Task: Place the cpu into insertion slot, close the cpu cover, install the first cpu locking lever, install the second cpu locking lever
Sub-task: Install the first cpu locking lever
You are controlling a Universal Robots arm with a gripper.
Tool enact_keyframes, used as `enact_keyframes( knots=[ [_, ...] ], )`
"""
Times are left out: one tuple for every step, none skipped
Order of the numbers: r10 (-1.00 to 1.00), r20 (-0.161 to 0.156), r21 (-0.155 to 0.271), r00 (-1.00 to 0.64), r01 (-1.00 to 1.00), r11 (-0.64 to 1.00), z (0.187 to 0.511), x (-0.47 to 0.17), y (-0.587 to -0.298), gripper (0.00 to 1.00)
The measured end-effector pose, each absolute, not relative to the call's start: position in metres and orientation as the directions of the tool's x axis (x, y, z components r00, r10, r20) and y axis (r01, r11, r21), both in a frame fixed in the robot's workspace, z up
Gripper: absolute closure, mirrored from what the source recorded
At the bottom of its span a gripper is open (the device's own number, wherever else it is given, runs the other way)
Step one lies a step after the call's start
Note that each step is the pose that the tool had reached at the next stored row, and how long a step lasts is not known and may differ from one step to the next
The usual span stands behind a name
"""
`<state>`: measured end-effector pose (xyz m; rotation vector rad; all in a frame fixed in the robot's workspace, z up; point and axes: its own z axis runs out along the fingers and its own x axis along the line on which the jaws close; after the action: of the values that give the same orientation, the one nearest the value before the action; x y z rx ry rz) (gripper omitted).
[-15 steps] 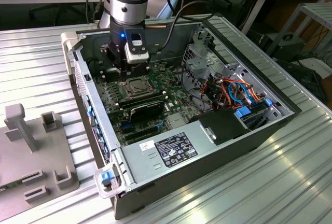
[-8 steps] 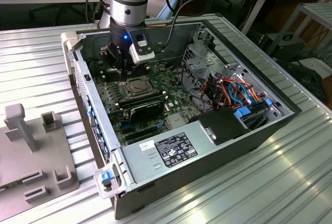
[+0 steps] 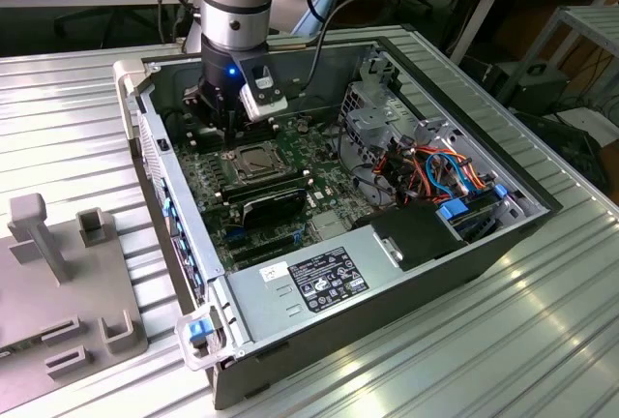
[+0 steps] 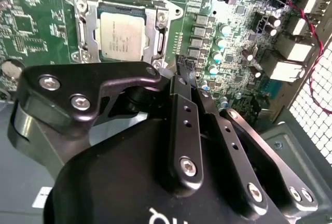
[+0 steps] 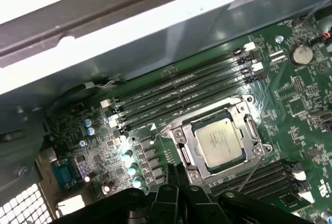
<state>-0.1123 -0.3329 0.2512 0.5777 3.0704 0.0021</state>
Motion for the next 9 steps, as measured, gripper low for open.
enact_keyframes(
  knots=[
    [0.349,-0.017,0.004,-0.937,0.349,0.937,0.2513,-0.1124,-0.3329,0.89],
    [0.313,-0.017,0.005,-0.949,0.313,0.950,0.2511,-0.1125,-0.3330,0.89],
    [0.288,-0.017,0.004,-0.957,0.288,0.958,0.2509,-0.1126,-0.3330,0.89],
    [0.270,-0.017,0.004,-0.963,0.270,0.963,0.2507,-0.1126,-0.3330,0.89],
    [0.261,-0.017,0.004,-0.965,0.261,0.965,0.2507,-0.1127,-0.3330,0.89],
    [0.255,-0.017,0.004,-0.967,0.255,0.967,0.2506,-0.1127,-0.3329,0.89],
    [0.255,-0.017,0.004,-0.967,0.255,0.967,0.2506,-0.1127,-0.3329,0.89],
    [0.254,-0.017,0.004,-0.967,0.254,0.967,0.2506,-0.1127,-0.3329,0.89],
    [0.254,-0.017,0.004,-0.967,0.254,0.967,0.2505,-0.1127,-0.3329,0.89]
  ],
)
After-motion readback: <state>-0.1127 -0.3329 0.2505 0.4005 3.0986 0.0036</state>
